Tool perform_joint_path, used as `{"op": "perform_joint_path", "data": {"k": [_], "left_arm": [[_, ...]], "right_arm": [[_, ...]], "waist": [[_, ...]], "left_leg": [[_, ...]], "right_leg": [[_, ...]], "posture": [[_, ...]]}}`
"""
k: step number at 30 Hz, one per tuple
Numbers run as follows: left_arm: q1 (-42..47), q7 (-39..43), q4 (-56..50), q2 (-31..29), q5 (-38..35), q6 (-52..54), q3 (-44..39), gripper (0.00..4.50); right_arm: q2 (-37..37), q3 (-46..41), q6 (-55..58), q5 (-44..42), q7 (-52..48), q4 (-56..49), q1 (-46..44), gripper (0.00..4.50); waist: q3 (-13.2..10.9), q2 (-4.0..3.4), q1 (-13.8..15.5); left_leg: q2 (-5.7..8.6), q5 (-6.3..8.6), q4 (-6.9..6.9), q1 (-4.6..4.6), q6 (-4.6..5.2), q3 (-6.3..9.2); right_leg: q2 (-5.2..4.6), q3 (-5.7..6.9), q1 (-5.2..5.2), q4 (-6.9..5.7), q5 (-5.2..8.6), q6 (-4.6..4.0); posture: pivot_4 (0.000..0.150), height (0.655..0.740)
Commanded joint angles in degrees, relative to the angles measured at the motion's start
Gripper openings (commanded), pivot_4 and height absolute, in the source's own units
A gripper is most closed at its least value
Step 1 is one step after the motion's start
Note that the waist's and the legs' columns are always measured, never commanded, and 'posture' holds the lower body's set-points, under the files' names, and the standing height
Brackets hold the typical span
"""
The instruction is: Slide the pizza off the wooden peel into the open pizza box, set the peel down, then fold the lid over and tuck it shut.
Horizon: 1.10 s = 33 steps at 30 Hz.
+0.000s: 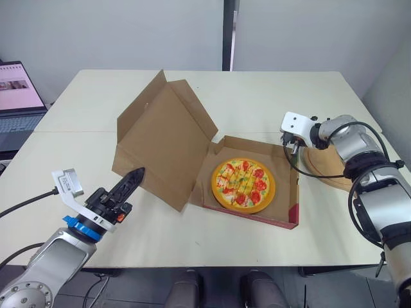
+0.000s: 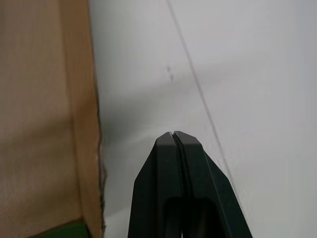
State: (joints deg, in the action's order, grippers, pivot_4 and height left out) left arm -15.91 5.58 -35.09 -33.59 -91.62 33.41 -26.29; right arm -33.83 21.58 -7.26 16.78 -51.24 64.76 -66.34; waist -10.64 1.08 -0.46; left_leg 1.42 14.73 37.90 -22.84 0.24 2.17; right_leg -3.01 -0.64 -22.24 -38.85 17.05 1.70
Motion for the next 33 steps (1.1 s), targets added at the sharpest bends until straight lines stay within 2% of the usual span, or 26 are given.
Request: {"op": "perform_joint_path", "data": {"k": [1,7,11,18,22,26,33], "left_arm": [[-0.4,2.0,-0.2,-0.2,0.7,-0.3,-1.4,0.00],[-0.3,4.6,1.4,-0.9,2.2,0.1,-1.7,0.00],[2.1,6.1,3.0,-2.2,3.3,0.9,-1.0,0.00],[12.8,10.6,8.7,-5.9,6.1,4.9,2.9,0.00],[23.5,14.7,14.8,-7.8,8.9,8.6,7.5,0.00],[34.5,19.1,22.4,-8.4,12.5,11.5,10.8,0.00],[48.0,23.5,32.4,-5.6,19.7,14.0,14.3,0.00]], "right_arm": [[0.0,0.1,-3.8,1.7,-1.1,2.9,-2.7,0.03],[0.1,0.5,-5.7,3.5,-5.5,6.0,-3.8,0.03],[-0.7,-0.2,-7.0,2.7,-12.3,5.6,-3.8,0.03],[-3.6,-1.6,-7.4,0.2,-24.0,0.1,-0.5,0.03],[-6.4,-3.1,-4.2,-2.9,-29.7,-9.7,5.7,0.03],[-9.7,-5.7,4.0,-7.9,-33.6,-27.7,15.5,0.03],[-13.3,-10.2,21.1,-14.6,-32.3,-56.0,29.3,0.03]], "waist": [[0.0,-0.01,0.0],[0.0,-0.02,-0.1],[0.0,-0.02,-0.1],[0.0,-0.06,0.1],[0.0,-0.06,0.4],[0.0,-0.06,0.5],[-0.1,-0.09,0.0]], "left_leg": [[0.00,0.00,0.00,0.01,0.00,0.00],[-0.01,0.00,-0.01,0.01,0.00,0.01],[-0.01,0.00,-0.01,0.02,0.00,0.02],[0.00,0.00,-0.01,0.02,0.00,0.05],[0.02,0.00,0.04,-0.02,-0.01,0.18],[0.03,-0.01,0.04,-0.07,-0.01,0.25],[0.02,-0.06,0.02,-0.08,-0.11,0.31]], "right_leg": [[0.00,0.00,0.00,-0.01,0.00,0.00],[0.02,0.01,0.00,-0.01,0.00,0.00],[0.01,0.01,0.00,-0.01,0.00,0.00],[0.02,0.06,0.03,-0.02,0.00,0.00],[0.02,0.20,0.05,-0.02,0.00,0.01],[0.01,0.25,0.04,-0.03,-0.01,0.02],[0.02,0.29,-0.01,-0.06,-0.01,0.02]], "posture": [[0.150,0.7400],[0.150,0.7400],[0.150,0.7400],[0.150,0.7400],[0.150,0.7400],[0.150,0.7400],[0.150,0.7400]]}}
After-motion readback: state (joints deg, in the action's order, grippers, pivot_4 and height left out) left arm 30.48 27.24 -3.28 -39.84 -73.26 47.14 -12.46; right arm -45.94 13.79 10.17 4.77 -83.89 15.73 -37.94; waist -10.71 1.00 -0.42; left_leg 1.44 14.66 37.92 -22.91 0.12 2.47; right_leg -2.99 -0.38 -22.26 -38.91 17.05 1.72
